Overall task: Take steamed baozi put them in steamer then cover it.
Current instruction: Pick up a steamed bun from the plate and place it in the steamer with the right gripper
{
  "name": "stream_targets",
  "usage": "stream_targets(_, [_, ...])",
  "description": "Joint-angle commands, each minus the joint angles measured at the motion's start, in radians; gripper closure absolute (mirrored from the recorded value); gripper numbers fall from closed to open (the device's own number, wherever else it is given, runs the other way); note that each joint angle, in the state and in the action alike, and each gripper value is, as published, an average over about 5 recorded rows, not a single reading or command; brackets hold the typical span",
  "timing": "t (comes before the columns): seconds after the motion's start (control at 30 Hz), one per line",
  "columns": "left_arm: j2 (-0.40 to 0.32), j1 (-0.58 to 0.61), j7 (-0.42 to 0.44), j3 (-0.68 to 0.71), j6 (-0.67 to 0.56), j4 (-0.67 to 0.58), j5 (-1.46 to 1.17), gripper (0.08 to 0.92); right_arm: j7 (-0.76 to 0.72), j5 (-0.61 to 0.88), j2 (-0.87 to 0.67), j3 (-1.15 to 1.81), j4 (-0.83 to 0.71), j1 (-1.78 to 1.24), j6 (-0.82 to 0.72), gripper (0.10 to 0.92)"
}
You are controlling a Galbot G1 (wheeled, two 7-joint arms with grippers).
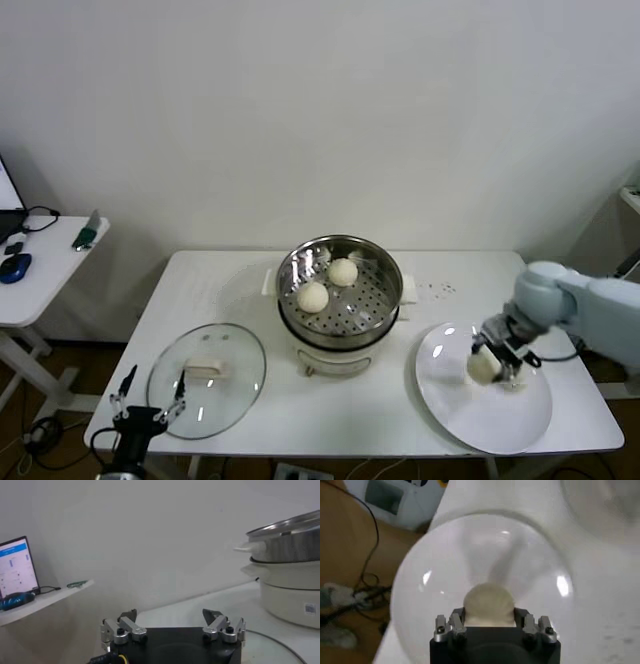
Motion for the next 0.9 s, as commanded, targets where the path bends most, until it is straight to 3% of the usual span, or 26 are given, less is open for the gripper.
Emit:
stream_targets(0.03, [-0.002, 0.005, 0.000, 0.001, -0.002, -0.004, 0.002, 0.177, -0.059, -0.053, 0.249, -0.166, -0.035, 0.450, 0.359, 0.388])
stream_targets(0.33, [0.002, 0.016, -0.002, -0.009, -0.004, -0.013, -0.007, 0.177, -0.107, -0.025, 0.451, -0.121, -0.057, 0.563, 0.545, 0.375])
stream_targets(0.9, [0.011, 0.032, -0.003, 0.000, -0.012, -0.015, -0.017, 0.177, -0.135, -0.143, 0.741, 0.015, -0.137, 0.221, 0.557, 0.372])
